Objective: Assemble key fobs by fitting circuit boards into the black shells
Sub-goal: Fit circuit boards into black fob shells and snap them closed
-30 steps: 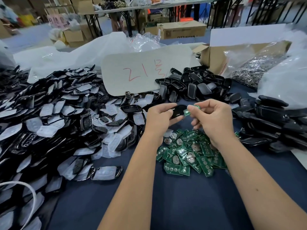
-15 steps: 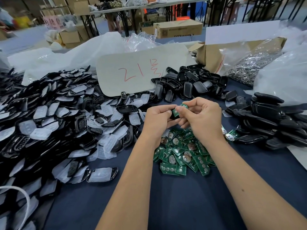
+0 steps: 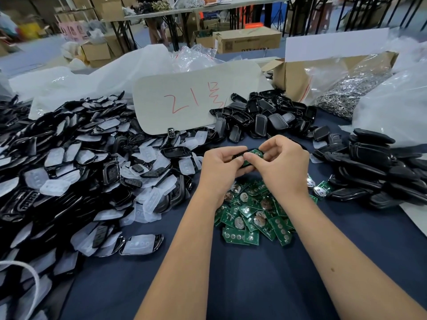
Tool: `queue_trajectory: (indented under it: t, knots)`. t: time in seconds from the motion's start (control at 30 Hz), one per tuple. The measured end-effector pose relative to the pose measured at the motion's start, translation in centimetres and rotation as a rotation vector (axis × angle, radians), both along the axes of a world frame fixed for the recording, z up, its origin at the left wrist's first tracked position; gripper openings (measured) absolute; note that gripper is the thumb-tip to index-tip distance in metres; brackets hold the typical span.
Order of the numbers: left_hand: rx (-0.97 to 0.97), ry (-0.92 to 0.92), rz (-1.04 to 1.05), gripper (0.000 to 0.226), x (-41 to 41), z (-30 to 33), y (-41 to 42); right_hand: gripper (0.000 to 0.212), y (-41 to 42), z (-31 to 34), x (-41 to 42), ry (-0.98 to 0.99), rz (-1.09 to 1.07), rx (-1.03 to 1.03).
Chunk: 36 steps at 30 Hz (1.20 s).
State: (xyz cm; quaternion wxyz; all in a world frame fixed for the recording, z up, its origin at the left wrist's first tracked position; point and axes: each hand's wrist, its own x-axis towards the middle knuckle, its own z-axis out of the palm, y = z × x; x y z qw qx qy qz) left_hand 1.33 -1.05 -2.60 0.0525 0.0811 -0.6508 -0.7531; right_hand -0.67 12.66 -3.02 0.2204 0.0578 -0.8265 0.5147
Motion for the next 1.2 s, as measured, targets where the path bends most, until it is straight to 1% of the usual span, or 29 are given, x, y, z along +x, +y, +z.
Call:
queue_trajectory:
  t: [0.2, 0.27, 0.33, 0.43, 0.5, 0.63, 0.83, 0.97, 1.0, 1.07, 1.13, 1.2]
  knots:
    - [-0.036, 0.030, 0.010, 0.024, 0.1, 0.0, 0.0, 0.041, 0.3, 0.0, 0.1, -0.030, -0.035, 0.041]
    - [-0.049, 0.035, 0.008, 0.024, 0.2, 0.2, 0.0, 0.038, 0.4, 0.0, 0.1, -0.045, -0.023, 0.043]
    - [-0.051, 0.047, 0.003, 0.026, 0.3, 0.4, 0.0, 0.028, 0.6, 0.1, 0.0, -0.058, 0.022, 0.032]
    - [-0.041, 0.045, 0.008, 0.031, 0.4, 0.6, -0.2, 0.005, 0.9, 0.2, -0.3, -0.149, 0.166, -0.108]
    - [-0.029, 0.023, 0.016, 0.031, 0.4, 0.7, -0.6, 0.009, 1.1, 0.2, -0.4, -0.224, 0.240, -0.224]
    - [-0.029, -0.004, 0.028, 0.027, 0.3, 0.5, -0.9, 0.011, 1.2, 0.0, -0.4, -0.268, 0.283, -0.314]
    - [0.074, 0.011, 0.005, 0.023, 0.2, 0.5, -1.2, 0.011, 1.1, 0.1, -0.3, -0.289, 0.321, -0.424]
    - [0.175, 0.008, -0.040, 0.021, 0.4, 0.7, -1.4, 0.012, 1.4, 0.4, -0.3, -0.353, 0.404, -0.535]
    - [0.194, 0.011, -0.049, 0.019, 0.4, 0.8, -1.4, 0.013, 1.4, 0.4, -0.3, -0.348, 0.408, -0.543]
    - [0.211, 0.016, -0.062, 0.017, 0.5, 0.8, -1.3, 0.016, 1.5, 0.4, -0.4, -0.284, 0.371, -0.489]
    - [0.183, 0.027, -0.048, 0.017, 0.5, 0.7, -1.0, 0.016, 1.3, 0.3, -0.4, -0.222, 0.333, -0.424]
    - [0.148, 0.043, -0.020, 0.019, 0.5, 0.7, -0.9, 0.014, 1.3, 0.4, -0.5, -0.211, 0.333, -0.421]
